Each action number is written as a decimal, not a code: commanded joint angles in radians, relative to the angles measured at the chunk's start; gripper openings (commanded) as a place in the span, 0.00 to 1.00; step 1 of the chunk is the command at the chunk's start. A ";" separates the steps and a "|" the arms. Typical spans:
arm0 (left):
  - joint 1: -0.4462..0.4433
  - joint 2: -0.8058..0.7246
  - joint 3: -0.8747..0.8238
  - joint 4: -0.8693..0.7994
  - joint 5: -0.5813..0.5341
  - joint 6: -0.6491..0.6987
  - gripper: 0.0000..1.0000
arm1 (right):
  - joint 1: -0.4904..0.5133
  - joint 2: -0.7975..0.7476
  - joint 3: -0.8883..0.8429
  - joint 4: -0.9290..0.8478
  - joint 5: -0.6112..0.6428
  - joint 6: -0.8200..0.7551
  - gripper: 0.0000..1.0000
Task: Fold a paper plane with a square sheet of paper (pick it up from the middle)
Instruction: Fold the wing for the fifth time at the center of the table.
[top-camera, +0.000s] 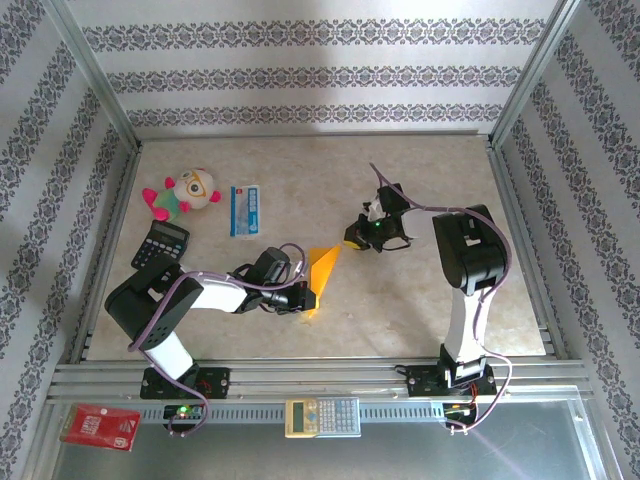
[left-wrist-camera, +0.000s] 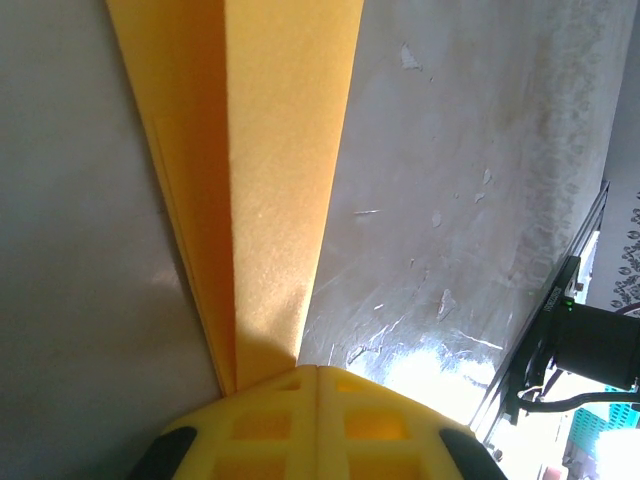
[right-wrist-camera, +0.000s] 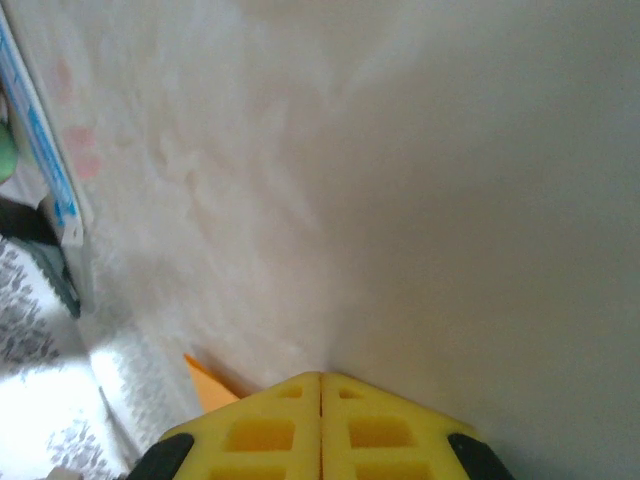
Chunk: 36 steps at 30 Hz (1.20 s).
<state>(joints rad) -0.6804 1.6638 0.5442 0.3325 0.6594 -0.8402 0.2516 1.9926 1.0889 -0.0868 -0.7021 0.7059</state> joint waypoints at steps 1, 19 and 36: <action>-0.004 0.047 -0.032 -0.213 -0.032 0.029 0.00 | -0.024 -0.102 -0.032 0.018 0.091 -0.023 0.08; -0.004 0.033 -0.002 -0.222 -0.027 0.024 0.03 | 0.221 -0.097 -0.147 0.191 0.038 0.022 0.09; 0.021 -0.080 0.102 -0.052 -0.001 -0.039 0.22 | 0.186 -0.029 -0.193 0.197 0.028 -0.023 0.08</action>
<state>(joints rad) -0.6777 1.5955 0.6041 0.2581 0.6773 -0.8703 0.4465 1.9228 0.9203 0.1055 -0.7155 0.7071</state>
